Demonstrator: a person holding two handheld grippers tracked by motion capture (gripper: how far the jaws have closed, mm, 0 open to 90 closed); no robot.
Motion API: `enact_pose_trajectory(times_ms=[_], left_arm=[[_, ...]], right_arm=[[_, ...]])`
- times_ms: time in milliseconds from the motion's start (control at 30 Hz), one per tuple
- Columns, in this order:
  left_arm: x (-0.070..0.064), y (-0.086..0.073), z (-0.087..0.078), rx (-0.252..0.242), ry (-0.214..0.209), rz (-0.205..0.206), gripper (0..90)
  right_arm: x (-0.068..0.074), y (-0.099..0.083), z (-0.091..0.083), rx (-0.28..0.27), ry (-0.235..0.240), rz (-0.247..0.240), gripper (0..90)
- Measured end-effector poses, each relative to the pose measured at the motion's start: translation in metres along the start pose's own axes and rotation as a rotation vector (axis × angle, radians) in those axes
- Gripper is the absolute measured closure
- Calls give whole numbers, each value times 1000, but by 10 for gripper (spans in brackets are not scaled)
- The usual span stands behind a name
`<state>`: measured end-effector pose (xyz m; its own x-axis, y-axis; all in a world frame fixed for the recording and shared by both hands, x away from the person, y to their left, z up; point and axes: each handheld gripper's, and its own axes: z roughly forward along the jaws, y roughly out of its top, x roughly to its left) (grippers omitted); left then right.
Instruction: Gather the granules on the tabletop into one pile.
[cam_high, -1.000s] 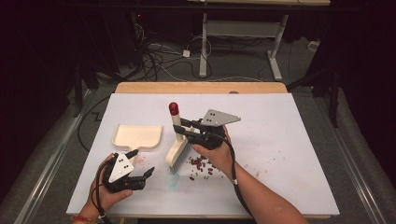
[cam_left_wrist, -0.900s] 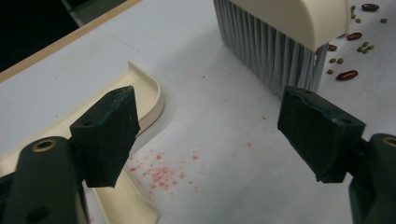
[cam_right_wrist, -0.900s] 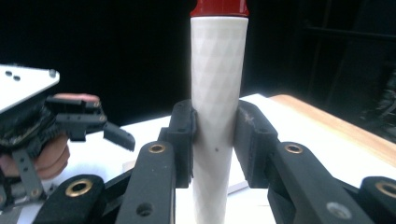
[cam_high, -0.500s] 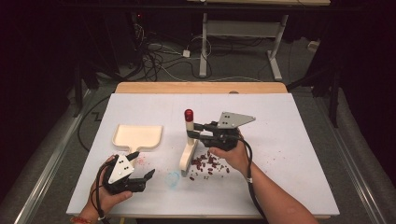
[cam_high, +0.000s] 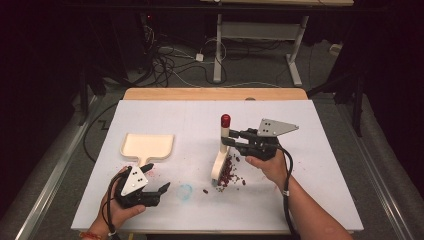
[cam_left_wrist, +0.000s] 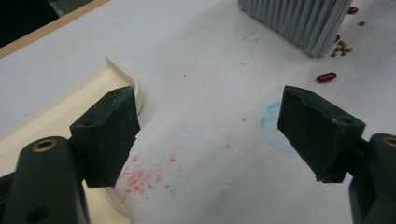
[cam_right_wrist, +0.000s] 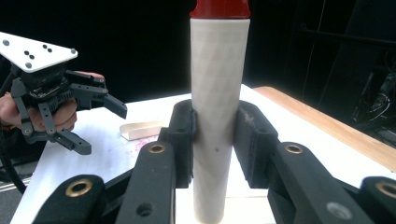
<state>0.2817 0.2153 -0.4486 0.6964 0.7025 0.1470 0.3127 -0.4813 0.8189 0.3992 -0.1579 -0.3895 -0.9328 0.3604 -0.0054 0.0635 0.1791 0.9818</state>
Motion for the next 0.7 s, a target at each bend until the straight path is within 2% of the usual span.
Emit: enact_pose_trajectory(times_ms=[100, 200, 333, 367, 467, 567, 633, 700], left_arm=[[1, -1, 0, -1, 0, -6, 198], [1, -1, -1, 0, 0, -3, 198], [1, -1, -1, -2, 3, 2, 198], [2, -1, -2, 0, 3, 4, 198], [2, -2, -2, 1, 4, 2, 198], [2, -2, -2, 3, 3, 4, 198], [1, -2, -2, 1, 1, 6, 198], [1, -2, -2, 1, 0, 6, 198]], right_arm=[[1, 2, 1, -6, 3, -4, 703], [7, 10, 5, -40, 26, -5, 703], [18, 19, 13, -56, 85, -19, 703], [18, 19, 13, -56, 85, -19, 703], [32, 21, 27, -34, 166, -50, 702], [34, 17, 38, -19, 243, -53, 702], [33, 12, 44, 0, 273, -51, 702], [32, 7, 49, 20, 284, -52, 702]])
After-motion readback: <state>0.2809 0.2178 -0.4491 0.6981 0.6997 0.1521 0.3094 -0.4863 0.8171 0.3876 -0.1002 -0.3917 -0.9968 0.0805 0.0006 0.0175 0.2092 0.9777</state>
